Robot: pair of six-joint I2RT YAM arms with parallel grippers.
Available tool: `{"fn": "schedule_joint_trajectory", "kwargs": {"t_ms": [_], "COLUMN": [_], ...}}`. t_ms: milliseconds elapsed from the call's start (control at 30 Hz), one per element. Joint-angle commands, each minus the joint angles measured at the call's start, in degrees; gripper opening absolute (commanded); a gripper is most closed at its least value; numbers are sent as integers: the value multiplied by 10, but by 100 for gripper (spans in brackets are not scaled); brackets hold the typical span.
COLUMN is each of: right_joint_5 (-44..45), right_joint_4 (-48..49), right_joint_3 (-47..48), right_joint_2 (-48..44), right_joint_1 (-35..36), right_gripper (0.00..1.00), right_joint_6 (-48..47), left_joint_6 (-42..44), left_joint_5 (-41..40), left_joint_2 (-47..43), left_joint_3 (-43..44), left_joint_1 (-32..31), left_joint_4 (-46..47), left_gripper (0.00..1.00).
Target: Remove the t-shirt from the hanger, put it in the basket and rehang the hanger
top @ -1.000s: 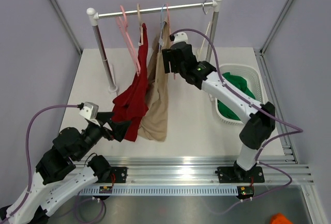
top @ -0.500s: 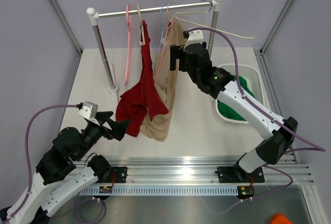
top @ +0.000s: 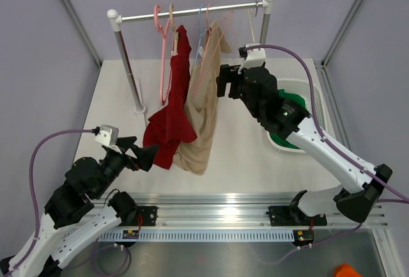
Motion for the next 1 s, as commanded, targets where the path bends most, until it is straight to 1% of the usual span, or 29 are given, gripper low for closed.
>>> {"fn": "schedule_joint_trajectory", "kwargs": {"t_ms": [0, 67, 233, 300, 400, 433, 467, 533, 567, 700, 967], "right_joint_5": [-6, -12, -22, -18, -18, -18, -20, -28, -30, -28, 18], "right_joint_4": [29, 32, 43, 43, 46, 44, 48, 50, 45, 49, 61], "right_joint_3": [-11, -13, -7, 2, 13, 16, 22, 32, 39, 86, 173], "right_joint_2": [-34, -39, -41, -40, -38, -36, -32, -23, -10, 32, 137], "right_joint_1": [4, 4, 21, 27, 33, 35, 37, 39, 43, 53, 66], "right_gripper": [85, 79, 70, 68, 63, 59, 48, 40, 31, 22, 22], "right_joint_6": [12, 18, 18, 13, 10, 9, 8, 6, 5, 1, -25], "left_joint_6": [1, 2, 1, 2, 4, 4, 4, 4, 4, 4, 5], "left_joint_5": [-24, -23, -14, -14, -12, -11, -9, -8, -6, 3, 14], "left_joint_2": [3, 5, 6, 6, 6, 6, 5, 3, 3, 3, -1], "left_joint_3": [0, 1, 0, 0, 0, 0, 0, -1, -1, -1, -1], "left_joint_1": [7, 12, 26, 27, 30, 32, 33, 35, 36, 42, 52], "left_joint_4": [26, 25, 26, 26, 27, 26, 26, 27, 26, 27, 27], "left_gripper": [99, 99, 99, 99, 99, 99, 99, 99, 99, 99, 99]}}
